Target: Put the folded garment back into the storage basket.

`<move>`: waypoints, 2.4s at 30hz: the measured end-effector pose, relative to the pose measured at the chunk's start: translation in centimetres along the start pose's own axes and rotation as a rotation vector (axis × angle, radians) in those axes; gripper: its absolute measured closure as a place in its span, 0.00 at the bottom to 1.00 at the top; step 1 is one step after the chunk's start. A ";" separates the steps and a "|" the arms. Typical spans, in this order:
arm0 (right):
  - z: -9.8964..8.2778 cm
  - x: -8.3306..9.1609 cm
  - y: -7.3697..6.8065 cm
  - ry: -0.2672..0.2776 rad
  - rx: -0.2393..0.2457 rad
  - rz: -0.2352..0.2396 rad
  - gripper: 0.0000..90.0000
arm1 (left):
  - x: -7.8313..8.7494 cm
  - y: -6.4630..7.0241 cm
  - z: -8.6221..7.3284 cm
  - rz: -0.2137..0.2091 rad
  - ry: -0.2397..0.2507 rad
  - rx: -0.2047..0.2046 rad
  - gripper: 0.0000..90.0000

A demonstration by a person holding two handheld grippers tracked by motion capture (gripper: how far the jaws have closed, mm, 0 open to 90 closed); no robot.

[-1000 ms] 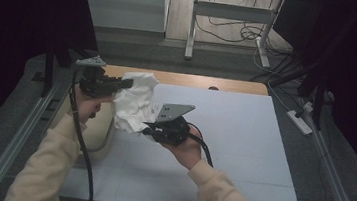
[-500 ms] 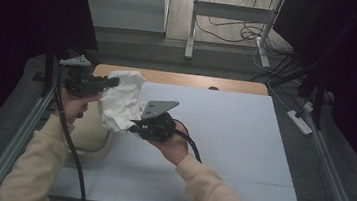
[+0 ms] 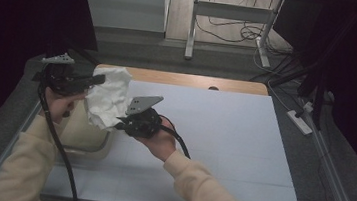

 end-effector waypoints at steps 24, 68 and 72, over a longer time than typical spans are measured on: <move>1.5 -5.1 0.6 0.000 -0.020 0.036 0.91 | 2.0 -3.7 -0.1 0.062 -0.010 0.039 0.87; 0.9 -11.3 0.5 -0.073 -0.066 0.097 0.91 | -0.5 -9.1 -2.5 0.132 -0.120 0.107 0.87; 0.7 -11.5 0.5 -0.076 -0.068 0.101 0.91 | -0.7 -9.2 -2.6 0.134 -0.128 0.108 0.87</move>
Point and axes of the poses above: each handheld gripper's, and its own axes: x roughly backward along the jaws, z roughly out of its top, y roughly to its right, the point moved 3 cm from there along -x, roughly forward along the jaws, and after that the axes turned 14 degrees about x, right-handed, at the moved point
